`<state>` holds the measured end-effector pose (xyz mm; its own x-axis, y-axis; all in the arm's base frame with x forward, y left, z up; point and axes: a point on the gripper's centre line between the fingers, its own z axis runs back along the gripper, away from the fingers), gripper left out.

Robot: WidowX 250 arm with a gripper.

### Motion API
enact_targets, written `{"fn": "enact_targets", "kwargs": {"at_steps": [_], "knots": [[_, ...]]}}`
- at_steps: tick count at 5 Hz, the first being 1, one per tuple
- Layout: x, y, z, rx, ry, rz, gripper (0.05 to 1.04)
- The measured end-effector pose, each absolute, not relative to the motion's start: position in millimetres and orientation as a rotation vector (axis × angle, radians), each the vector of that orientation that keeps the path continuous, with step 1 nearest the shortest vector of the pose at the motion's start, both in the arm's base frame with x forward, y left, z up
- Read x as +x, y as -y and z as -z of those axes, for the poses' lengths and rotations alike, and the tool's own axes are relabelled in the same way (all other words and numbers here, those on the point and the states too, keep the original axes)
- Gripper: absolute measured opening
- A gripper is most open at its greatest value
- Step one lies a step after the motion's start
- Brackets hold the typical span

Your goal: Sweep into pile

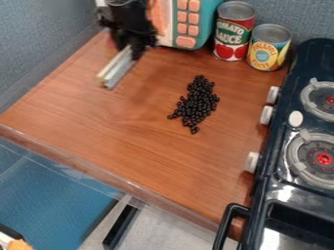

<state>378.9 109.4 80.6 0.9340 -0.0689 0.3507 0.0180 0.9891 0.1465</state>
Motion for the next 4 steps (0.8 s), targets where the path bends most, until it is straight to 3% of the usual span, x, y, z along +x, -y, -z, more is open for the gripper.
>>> {"fn": "enact_targets", "kwargs": {"at_steps": [1,2,3,4], "knots": [[359,-158,-75,0.204,0.346,-0.044,0.364],[345,-189,-57,0.207,0.324,-0.105,0.364],[336,-201,-31,0.146,0.294,-0.098,0.365],[335,-203,-25,0.016,0.255,-0.108,0.426]]}}
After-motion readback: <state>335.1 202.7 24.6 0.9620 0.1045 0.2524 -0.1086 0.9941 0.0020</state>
